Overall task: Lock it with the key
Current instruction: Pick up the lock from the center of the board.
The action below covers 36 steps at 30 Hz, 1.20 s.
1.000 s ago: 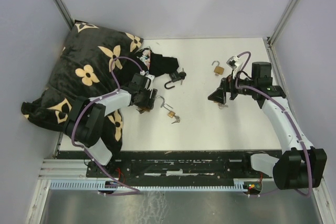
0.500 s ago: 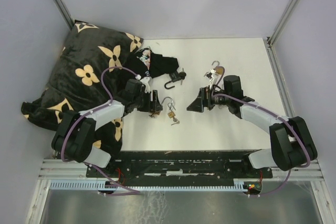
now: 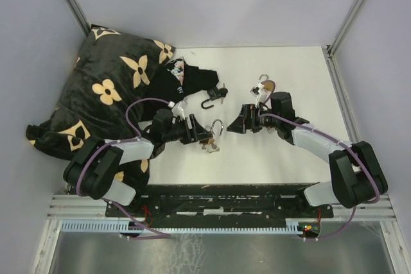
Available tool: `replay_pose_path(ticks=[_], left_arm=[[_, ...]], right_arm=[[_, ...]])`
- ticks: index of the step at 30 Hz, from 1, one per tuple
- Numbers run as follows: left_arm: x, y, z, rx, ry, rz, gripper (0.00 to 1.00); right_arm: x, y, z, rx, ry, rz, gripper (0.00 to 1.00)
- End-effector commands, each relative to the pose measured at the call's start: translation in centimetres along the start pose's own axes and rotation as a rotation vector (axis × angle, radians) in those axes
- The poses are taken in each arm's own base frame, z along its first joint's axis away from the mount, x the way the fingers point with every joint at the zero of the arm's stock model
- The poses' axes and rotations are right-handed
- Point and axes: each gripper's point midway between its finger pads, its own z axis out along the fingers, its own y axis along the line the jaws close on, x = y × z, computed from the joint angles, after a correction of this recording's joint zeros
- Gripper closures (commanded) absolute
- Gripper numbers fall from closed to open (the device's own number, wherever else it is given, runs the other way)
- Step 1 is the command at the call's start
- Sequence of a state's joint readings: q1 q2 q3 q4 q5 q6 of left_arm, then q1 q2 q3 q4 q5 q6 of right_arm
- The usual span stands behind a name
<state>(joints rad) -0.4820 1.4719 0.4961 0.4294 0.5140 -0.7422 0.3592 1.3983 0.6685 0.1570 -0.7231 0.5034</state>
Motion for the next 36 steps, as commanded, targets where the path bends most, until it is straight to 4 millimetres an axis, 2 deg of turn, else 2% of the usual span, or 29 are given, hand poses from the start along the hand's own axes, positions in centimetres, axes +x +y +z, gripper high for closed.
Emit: replay_pose_path(ticks=[1,4,8,14,16,21,26,30,36], left_arm=[[-3.7,-8.8,-1.6,0.361,-0.142,0.02,0.71],[-3.5,-10.0,-2.1,0.434,-0.151,-0.001,0.71],[-3.3,-12.4,-2.9,0.557,-0.158,-0.022,0.71],[-3.0,-16.5,-5.3,0.791,-0.145,-0.044,0.72],[-2.8,-17.2,-5.7,0.834,-0.125,-0.054,0.72],[-2.7,-18.9,-6.0,0.888,-0.102,-0.035,0.72],[-2.9,-20.4,-6.7,0.93,-0.098,-0.007,0.72],[-2.9,-21.2,-6.9,0.952,-0.092,0.005,0.72],[-2.2,-22.1,-7.1,0.98,-0.051,0.032,0.72]], right_arm=[[-3.0,1.1,-0.6,0.023,-0.064,-0.067,0.03],[-3.7,2.0,-1.2,0.0,-0.09,-0.083,0.04],[-4.8,4.5,-2.2,-0.094,-0.112,-0.099,0.05],[-7.3,7.9,-5.3,-0.195,-0.165,-0.142,0.06],[-7.9,8.0,-6.0,-0.192,-0.175,-0.141,0.07],[-7.9,8.2,-6.5,-0.196,-0.166,-0.143,0.16],[-7.7,9.4,-7.1,-0.245,-0.152,-0.163,0.2],[-7.5,10.4,-7.4,-0.291,-0.147,-0.17,0.22],[-7.7,11.5,-7.9,-0.333,-0.156,-0.191,0.34]])
